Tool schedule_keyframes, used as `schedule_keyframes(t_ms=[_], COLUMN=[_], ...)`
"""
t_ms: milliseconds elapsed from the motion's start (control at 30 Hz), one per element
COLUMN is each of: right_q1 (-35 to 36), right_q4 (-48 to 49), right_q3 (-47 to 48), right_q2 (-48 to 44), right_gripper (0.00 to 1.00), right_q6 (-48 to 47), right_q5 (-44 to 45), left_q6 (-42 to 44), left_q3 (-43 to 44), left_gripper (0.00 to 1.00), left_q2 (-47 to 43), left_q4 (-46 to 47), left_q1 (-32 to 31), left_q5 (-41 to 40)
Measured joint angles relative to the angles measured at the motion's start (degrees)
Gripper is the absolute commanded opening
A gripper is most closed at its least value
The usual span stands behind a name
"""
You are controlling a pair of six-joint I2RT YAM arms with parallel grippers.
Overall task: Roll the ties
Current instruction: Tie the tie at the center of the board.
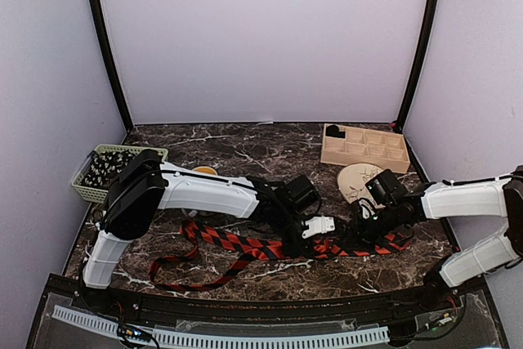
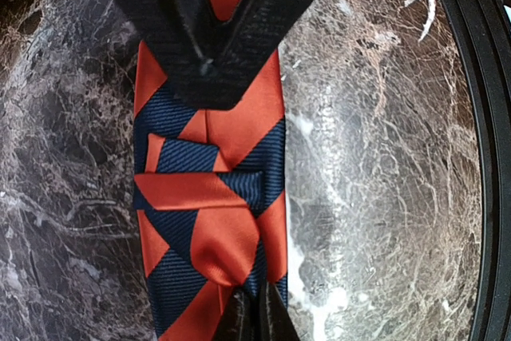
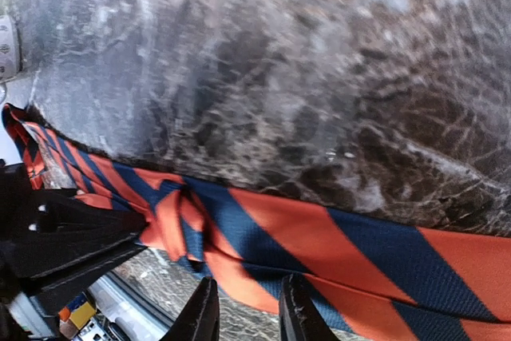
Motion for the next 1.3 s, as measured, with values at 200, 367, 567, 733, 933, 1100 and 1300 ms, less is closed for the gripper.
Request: schedule_keyframes(t_ms=[200,367,567,733,933,1100,1300], right_q1=[0.0,0.0,0.0,-0.1,-0.1,-0.3,-0.3], right_q4=[1.4,3.3,5.4,7.4,8.3,8.2,6.4], right_q3=[1.6,2.5,2.5,2.5,2.8,3.1,3.8], right_q2=[-1.4,-0.8,2.1,4.0,6.1,7.0,7.1], right_gripper=[0.28,0.27,0.26,0.26,0.27,0.32,0.32], right_q6=[0.3,0.4,1.0,1.4,1.4,1.3,0.7], right_q5=[-0.6,-1.4,-1.9,-2.7,-3.7,-4.3,-3.5], left_q6=[-0.4,-0.4,-0.4,-0.5,-0.8,-1.0,-1.0], left_q3=[0.0,0.0,-0.6,-0.9,-1.2,-1.2,-1.3], left_gripper=[0.06,0.06,0.06,0.06,0.06,0.06,0.06], left_q2=[0.0,0.0,0.0,0.0,0.0,0.0,0.0], left_q4=[0.6,1.1,2.0,2.7,3.2,3.2,3.3], left_q1=[0.0,0.0,0.0,0.0,0.0,0.0,0.1], left_q5=[0.0,0.0,0.1,0.2,0.3,0.4,0.5])
